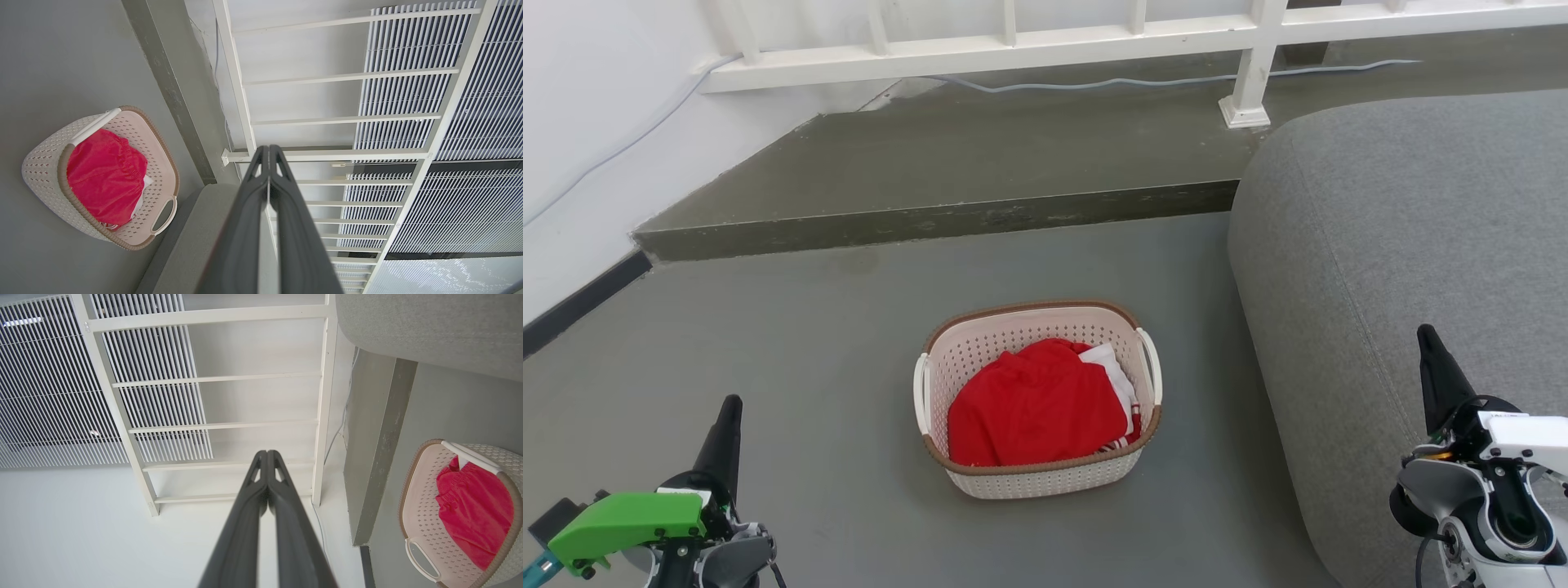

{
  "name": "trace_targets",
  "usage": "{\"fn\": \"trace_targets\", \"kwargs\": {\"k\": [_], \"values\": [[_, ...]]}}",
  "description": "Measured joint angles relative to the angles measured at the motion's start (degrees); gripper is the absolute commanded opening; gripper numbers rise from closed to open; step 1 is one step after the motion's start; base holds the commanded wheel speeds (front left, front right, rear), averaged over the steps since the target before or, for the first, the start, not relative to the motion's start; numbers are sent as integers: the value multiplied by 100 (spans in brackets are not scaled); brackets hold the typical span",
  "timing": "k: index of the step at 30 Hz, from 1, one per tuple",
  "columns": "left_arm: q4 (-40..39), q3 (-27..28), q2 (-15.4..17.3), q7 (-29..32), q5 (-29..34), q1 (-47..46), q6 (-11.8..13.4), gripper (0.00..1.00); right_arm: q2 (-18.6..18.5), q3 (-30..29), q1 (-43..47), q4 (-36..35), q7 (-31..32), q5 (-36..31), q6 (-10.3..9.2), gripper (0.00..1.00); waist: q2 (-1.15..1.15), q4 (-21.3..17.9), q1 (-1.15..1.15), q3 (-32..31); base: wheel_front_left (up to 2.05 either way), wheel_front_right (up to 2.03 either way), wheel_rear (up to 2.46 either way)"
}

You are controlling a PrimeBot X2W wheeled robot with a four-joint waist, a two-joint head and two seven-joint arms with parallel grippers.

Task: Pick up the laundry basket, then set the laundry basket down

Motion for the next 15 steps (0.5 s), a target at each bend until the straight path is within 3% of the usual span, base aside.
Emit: {"fn": "trace_targets", "kwargs": {"k": [15], "values": [[-1,-1,0,0,0,0,0,0,3,-9,-2,9,24,0,0,0,0,0,0,0,0,0,0]]}}
